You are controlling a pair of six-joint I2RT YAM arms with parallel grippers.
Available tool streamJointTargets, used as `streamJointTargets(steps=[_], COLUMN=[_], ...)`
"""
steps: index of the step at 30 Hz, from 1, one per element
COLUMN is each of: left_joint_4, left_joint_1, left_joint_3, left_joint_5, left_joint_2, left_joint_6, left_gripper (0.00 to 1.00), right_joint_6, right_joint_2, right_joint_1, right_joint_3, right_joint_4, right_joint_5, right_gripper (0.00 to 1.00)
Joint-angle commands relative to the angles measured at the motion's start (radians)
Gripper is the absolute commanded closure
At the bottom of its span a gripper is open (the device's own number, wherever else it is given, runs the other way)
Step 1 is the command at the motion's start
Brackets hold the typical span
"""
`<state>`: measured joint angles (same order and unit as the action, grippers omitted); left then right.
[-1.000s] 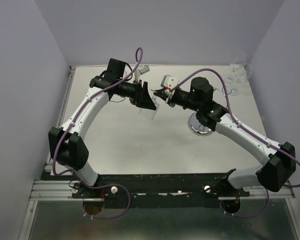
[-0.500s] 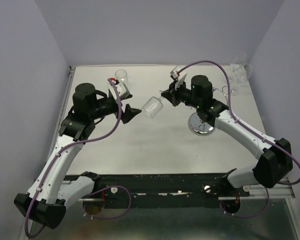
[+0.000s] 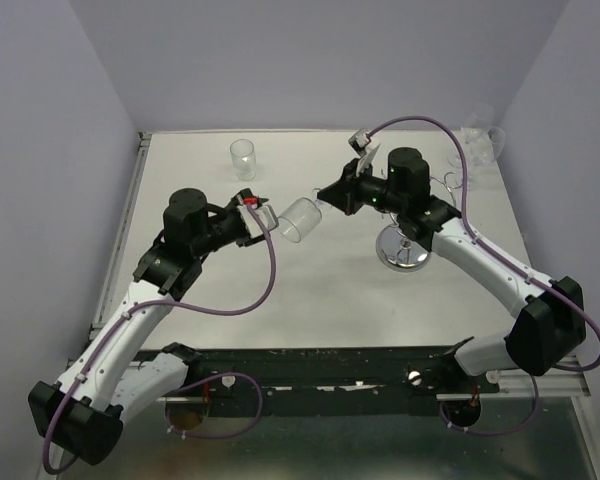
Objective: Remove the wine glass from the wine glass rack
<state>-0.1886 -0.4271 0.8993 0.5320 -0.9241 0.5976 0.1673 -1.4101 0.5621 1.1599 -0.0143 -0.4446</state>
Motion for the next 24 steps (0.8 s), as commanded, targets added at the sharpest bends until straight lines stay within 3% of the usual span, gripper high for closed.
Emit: streamJointTargets(steps=[1, 17, 24], left_joint_4=[0.087, 0.110, 0.140], left_joint_1=[-0.041, -0.168, -0.190], left_joint_3=[0.007, -0.020, -0.030], left_joint_5=[-0.049, -0.130, -0.145], left_joint_2=[0.002, -0.016, -0.033], left_joint_6=[0.099, 0.194, 0.226], left_gripper=[0.44, 0.60, 0.82], right_joint_6=[0.077, 0.163, 0.169], right_joint_2=[0.013, 0.002, 0.005], right_joint_1=[-0.004, -0.021, -0.021], right_joint_3=[0.000, -0.012, -0.020], right_joint_4=[-0.070, -0.079, -0.079], right_joint_5=[-0.085, -0.048, -0.062], right_gripper=[0.99, 0.99, 0.99])
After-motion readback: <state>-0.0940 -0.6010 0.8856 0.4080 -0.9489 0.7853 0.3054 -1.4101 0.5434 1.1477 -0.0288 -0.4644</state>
